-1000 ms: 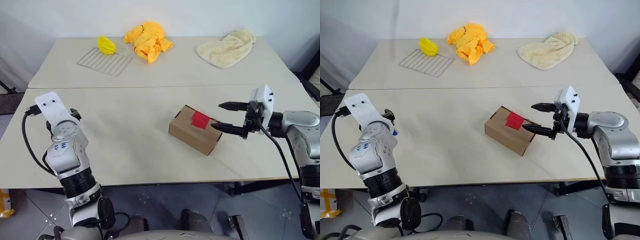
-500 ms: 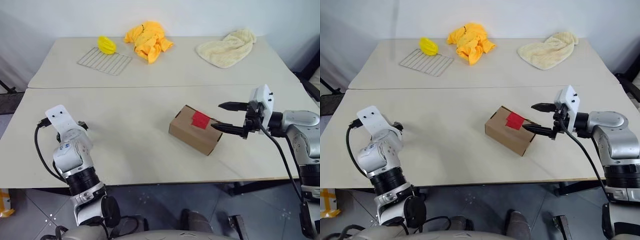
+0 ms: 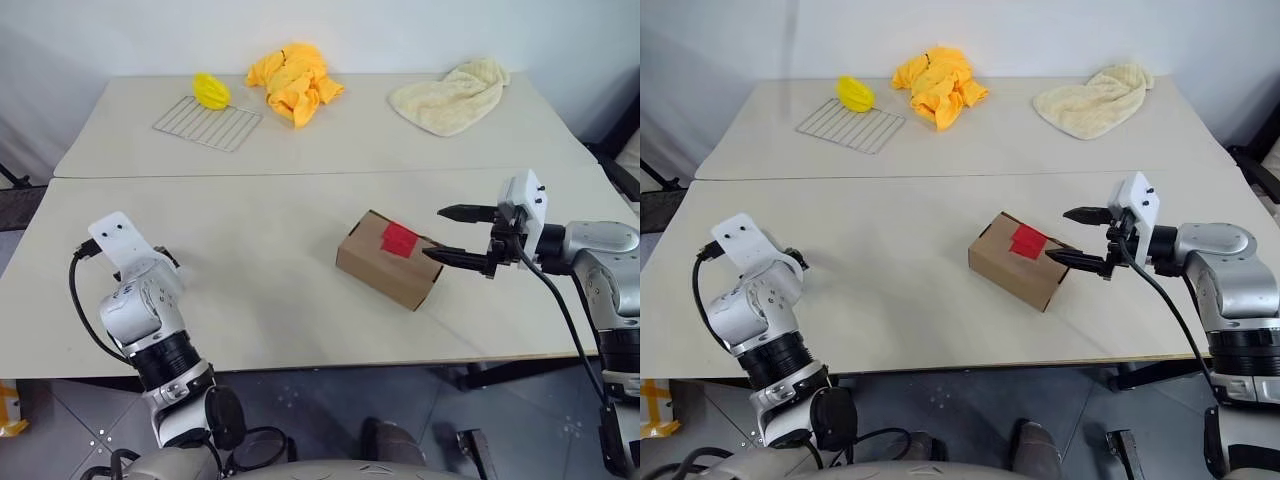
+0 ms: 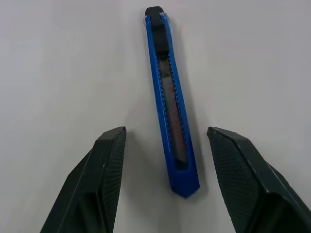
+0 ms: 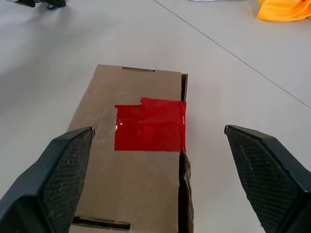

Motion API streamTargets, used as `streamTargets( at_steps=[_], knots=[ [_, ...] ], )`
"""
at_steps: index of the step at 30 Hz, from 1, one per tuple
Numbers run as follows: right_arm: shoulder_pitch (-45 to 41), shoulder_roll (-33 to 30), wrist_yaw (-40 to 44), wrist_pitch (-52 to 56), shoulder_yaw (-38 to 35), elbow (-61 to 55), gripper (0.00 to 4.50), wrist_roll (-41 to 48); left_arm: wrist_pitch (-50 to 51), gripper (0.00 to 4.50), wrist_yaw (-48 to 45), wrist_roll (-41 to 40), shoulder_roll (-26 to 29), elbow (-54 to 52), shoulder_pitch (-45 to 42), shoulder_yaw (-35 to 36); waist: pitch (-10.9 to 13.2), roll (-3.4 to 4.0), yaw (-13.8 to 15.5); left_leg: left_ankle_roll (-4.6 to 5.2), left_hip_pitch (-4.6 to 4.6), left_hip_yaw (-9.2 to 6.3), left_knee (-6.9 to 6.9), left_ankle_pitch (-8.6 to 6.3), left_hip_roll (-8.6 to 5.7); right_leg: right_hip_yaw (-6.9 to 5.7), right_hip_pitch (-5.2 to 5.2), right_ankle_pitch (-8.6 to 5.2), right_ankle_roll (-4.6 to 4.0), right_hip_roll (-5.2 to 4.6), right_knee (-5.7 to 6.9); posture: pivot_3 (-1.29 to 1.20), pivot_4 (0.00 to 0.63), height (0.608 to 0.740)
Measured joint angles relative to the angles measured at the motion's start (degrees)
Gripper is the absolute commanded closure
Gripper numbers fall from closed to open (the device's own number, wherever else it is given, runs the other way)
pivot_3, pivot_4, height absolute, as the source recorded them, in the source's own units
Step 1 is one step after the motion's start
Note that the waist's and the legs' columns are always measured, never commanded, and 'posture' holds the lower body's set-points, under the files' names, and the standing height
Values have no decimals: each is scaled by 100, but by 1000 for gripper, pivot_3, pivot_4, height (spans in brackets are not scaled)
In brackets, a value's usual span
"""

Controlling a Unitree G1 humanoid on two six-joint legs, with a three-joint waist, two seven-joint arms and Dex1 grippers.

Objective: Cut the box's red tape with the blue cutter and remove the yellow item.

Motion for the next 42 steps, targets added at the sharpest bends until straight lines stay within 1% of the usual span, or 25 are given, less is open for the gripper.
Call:
streamTargets(
  at_steps=[1,5,8,19,22,23,24,36,39,42],
  knots=[
    [0,0,0,0,0,4,0,-4,14,2542,4,0,-9,-13,1,5,0,0,0,0,0,0,0,0,0,0,0,0,0,0,0,0,150,740],
    [0,0,1,-1,0,13,0,-15,32,2542,13,-1,-22,-67,37,44,-2,3,-6,0,3,2,0,0,0,3,0,0,0,0,1,0,150,740],
    [0,0,1,-1,0,15,0,-20,37,3100,37,1,-45,-101,53,49,-2,4,-8,0,4,4,0,0,0,4,0,0,0,0,1,0,150,740],
    [0,0,1,0,0,16,0,-71,38,3100,33,-2,-25,-111,91,58,-3,6,-13,0,10,9,-1,0,0,9,0,0,0,0,4,0,150,740],
    [0,0,1,0,0,16,0,-79,38,3704,33,-2,-21,-111,96,58,-4,6,-18,0,11,10,-2,0,0,10,0,0,0,0,4,0,150,740],
    [0,0,1,0,0,16,0,-85,38,3966,33,-1,-16,-112,100,58,-4,6,-19,-1,12,11,-2,0,0,11,0,0,0,0,5,0,150,740],
    [0,0,2,0,0,16,0,-87,40,4065,34,1,-12,-113,101,58,-4,7,-19,-1,12,11,-2,0,0,11,0,0,0,0,5,0,150,740],
    [-3,0,-1,-5,0,45,0,-132,104,4065,-74,-14,96,-108,156,42,-6,10,-32,-2,18,14,-3,1,1,15,0,0,0,0,9,0,150,740],
    [-4,0,-13,-4,-2,44,0,-132,353,4065,-496,-106,412,-254,410,-190,-7,13,-57,-2,20,16,-6,1,1,16,0,0,-1,0,10,0,150,740],
    [-10,-1,-37,10,-17,31,0,-121,581,4065,-1297,-399,935,-465,825,-529,-7,12,-60,-3,18,15,-8,1,2,15,-1,0,-1,0,7,0,150,740]
  ],
)
